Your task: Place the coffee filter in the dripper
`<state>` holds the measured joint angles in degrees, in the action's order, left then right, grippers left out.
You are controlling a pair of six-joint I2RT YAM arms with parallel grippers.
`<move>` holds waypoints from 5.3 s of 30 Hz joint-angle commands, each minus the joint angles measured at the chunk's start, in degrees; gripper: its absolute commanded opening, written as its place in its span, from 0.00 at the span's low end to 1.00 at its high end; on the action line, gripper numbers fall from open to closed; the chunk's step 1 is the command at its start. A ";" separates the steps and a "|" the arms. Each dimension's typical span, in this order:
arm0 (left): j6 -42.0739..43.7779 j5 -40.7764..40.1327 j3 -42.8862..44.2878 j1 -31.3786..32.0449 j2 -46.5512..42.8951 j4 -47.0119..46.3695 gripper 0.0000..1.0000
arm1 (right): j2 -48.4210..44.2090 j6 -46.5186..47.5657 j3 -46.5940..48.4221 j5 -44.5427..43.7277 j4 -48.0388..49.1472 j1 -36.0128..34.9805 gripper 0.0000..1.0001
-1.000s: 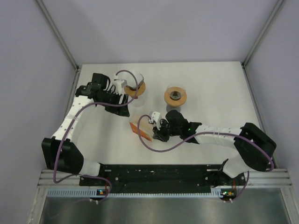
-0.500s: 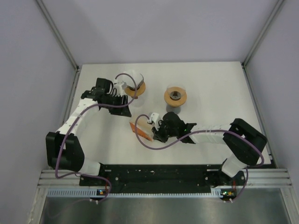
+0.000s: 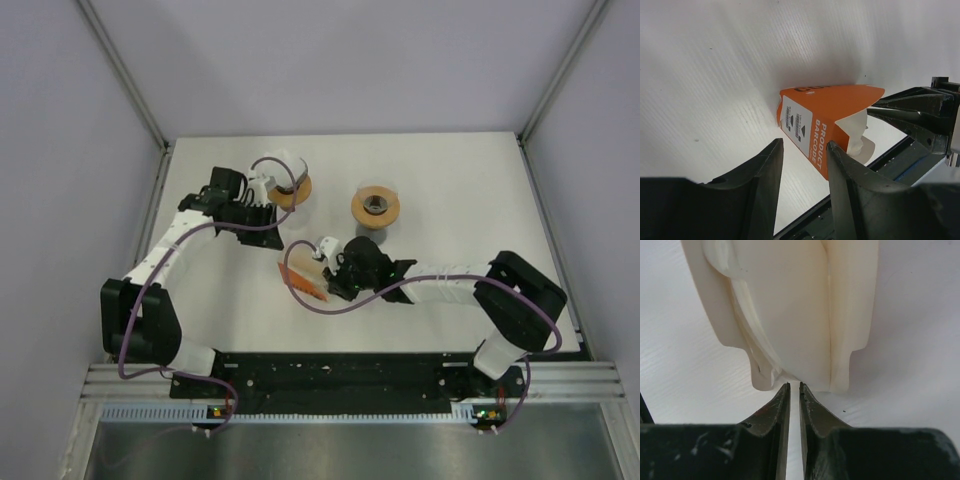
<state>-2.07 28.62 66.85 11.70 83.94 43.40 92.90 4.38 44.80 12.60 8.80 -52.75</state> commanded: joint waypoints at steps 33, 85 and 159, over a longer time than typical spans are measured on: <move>-0.13 4.69 0.92 0.51 -1.59 -0.24 0.58 | 1.14 -13.61 7.15 2.26 -3.96 0.10 0.16; 1.54 -0.85 0.91 3.06 -0.27 -0.59 0.03 | 4.13 -11.41 11.54 6.91 -1.41 5.03 0.25; 3.74 -1.90 2.32 3.15 -0.53 0.72 0.00 | 1.24 -5.26 12.25 2.52 -5.36 0.02 0.00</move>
<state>1.19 26.65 67.40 14.68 83.79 44.21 97.17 -2.46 54.89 16.05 4.27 -52.01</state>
